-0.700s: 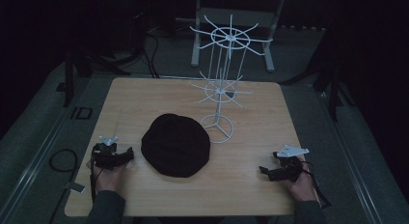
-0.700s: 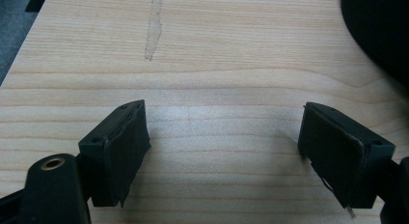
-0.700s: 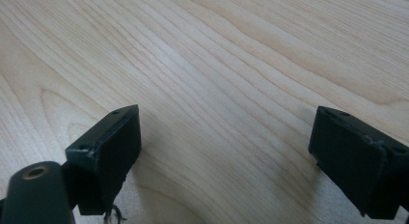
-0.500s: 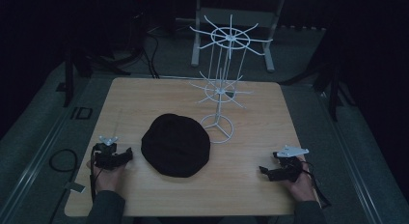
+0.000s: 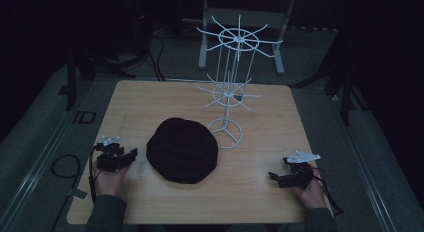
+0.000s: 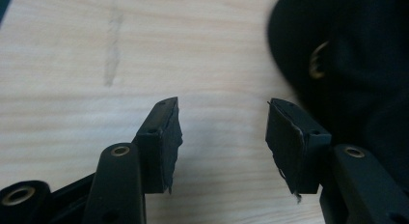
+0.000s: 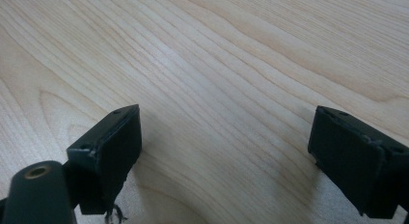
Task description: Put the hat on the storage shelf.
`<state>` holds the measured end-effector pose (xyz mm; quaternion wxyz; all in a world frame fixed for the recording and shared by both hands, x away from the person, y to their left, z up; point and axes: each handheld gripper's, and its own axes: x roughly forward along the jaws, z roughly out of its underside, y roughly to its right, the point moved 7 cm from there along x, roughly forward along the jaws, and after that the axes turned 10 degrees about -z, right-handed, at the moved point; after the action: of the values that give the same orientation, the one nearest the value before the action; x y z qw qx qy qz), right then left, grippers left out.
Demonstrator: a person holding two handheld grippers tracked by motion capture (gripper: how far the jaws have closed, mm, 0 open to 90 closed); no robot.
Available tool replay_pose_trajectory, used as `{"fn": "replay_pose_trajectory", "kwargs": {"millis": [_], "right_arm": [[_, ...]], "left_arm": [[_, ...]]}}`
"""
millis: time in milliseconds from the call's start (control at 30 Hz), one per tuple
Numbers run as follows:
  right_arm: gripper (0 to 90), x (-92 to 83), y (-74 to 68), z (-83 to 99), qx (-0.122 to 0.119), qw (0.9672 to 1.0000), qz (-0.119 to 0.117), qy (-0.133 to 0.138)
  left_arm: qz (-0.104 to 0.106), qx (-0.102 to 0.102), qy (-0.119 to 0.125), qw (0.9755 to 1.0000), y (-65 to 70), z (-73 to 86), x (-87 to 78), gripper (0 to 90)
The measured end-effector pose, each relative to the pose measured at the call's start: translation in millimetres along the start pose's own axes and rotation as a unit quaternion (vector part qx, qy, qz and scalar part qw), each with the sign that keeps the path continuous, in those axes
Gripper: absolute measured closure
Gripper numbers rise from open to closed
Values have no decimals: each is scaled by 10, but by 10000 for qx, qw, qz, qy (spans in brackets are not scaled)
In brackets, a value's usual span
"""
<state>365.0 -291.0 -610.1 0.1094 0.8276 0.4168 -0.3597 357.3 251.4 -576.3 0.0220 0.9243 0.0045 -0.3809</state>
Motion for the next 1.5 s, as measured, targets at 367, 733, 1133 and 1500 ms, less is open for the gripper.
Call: {"fn": "replay_pose_trajectory", "kwargs": {"millis": [367, 733, 1133, 1500], "right_arm": [[116, 0, -1, 0, 2, 10000, 7, 7], [116, -3, -4, 4, 10, 10000, 11, 1], [116, -4, -5, 5, 13, 10000, 15, 0], [116, -4, -5, 5, 13, 10000, 13, 0]], "left_arm": [[406, 284, 120, 9987, 124, -348, -32, 458], [680, 646, 171, 9954, 440, -619, 31, 412], [725, 1019, 27, 9921, 751, -749, 240, 400], [514, 1469, -472, 9867, 902, -618, 551, 463]]}}
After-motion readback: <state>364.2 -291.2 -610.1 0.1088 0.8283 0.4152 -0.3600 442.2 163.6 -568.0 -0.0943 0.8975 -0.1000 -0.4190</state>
